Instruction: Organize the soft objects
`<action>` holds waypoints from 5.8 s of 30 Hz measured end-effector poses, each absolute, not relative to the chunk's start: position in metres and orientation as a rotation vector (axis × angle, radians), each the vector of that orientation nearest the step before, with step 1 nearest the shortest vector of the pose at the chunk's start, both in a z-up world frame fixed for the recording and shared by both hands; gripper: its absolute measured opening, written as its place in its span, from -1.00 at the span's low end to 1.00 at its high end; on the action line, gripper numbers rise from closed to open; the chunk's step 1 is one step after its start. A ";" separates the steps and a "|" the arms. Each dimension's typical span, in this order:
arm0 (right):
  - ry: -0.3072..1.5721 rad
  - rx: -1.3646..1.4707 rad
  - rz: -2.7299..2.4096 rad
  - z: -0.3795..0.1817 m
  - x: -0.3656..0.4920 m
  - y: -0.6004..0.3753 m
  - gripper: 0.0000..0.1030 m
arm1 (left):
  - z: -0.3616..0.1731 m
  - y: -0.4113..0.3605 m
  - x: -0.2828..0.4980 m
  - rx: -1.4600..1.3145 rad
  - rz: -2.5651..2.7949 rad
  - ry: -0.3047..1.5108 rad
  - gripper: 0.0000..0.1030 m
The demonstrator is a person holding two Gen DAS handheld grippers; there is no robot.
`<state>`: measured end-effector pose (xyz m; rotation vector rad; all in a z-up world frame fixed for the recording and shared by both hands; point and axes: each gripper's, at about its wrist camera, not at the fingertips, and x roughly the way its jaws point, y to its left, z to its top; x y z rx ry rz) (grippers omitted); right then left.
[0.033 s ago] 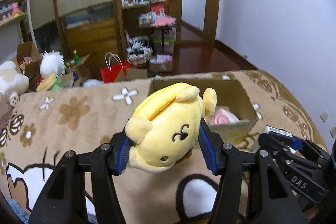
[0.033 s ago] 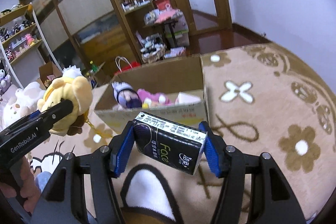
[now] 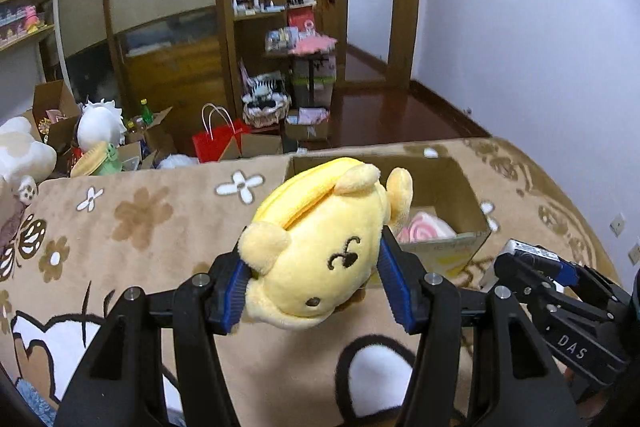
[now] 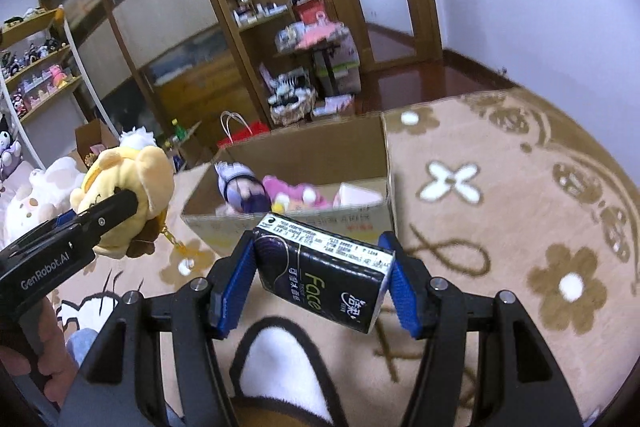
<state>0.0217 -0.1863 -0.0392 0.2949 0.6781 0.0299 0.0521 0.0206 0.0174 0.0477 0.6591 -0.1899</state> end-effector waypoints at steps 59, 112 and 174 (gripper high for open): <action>0.407 0.183 0.029 -0.001 0.093 -0.182 0.26 | 0.008 -0.006 0.139 0.147 -0.179 0.495 0.14; 0.571 0.296 0.086 -0.063 0.117 -0.182 0.47 | -0.045 0.003 0.149 0.110 -0.202 0.732 0.72; 0.443 0.215 -0.089 0.016 -0.035 -0.209 1.00 | 0.033 0.027 0.011 0.214 -0.169 0.485 0.99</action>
